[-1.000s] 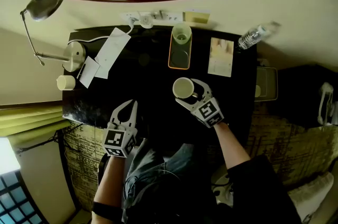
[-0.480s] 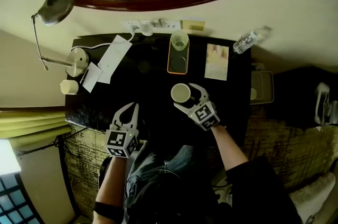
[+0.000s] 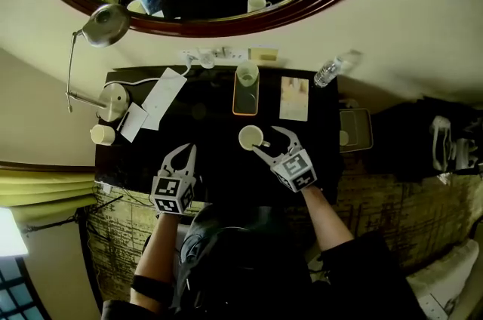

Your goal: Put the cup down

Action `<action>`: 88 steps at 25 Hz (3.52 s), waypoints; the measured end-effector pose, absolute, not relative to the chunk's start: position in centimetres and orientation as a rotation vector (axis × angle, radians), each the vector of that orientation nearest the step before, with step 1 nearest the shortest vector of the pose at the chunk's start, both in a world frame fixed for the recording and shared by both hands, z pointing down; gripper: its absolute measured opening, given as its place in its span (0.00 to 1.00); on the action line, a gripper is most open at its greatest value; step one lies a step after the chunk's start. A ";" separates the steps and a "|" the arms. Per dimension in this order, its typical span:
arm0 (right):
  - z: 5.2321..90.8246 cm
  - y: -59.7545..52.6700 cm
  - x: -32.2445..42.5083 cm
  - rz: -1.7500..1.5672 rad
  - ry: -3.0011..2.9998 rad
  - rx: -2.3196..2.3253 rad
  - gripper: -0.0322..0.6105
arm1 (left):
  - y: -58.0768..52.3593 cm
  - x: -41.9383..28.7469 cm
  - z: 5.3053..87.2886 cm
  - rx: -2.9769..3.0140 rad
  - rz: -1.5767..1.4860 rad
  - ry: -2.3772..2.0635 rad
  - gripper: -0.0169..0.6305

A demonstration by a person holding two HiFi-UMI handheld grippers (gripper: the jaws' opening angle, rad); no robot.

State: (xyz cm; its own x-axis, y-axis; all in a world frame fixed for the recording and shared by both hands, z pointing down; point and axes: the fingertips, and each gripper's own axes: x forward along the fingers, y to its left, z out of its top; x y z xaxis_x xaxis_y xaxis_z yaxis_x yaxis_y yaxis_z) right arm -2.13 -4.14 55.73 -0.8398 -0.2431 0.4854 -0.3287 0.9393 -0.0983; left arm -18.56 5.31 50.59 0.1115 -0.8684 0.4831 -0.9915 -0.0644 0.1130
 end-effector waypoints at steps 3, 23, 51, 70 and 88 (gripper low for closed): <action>53.8 -4.5 -0.5 0.270 -2.618 0.511 0.40 | 4.8 -18.6 49.7 2.023 0.398 -1.787 0.03; 52.1 -2.1 7.2 0.395 -2.463 0.955 0.06 | 3.7 -18.3 49.0 2.237 0.410 -1.609 0.03; 55.8 -3.2 9.9 0.593 -2.374 1.222 0.07 | -12.1 -15.3 53.7 2.541 0.433 -1.143 0.50; 62.5 -2.6 9.9 0.692 -2.377 1.410 0.07 | -24.5 -14.0 64.5 2.712 0.459 -1.004 0.81; 64.1 -1.6 12.0 0.716 -2.325 1.483 0.07 | -26.3 -12.3 65.6 2.764 0.506 -0.990 0.60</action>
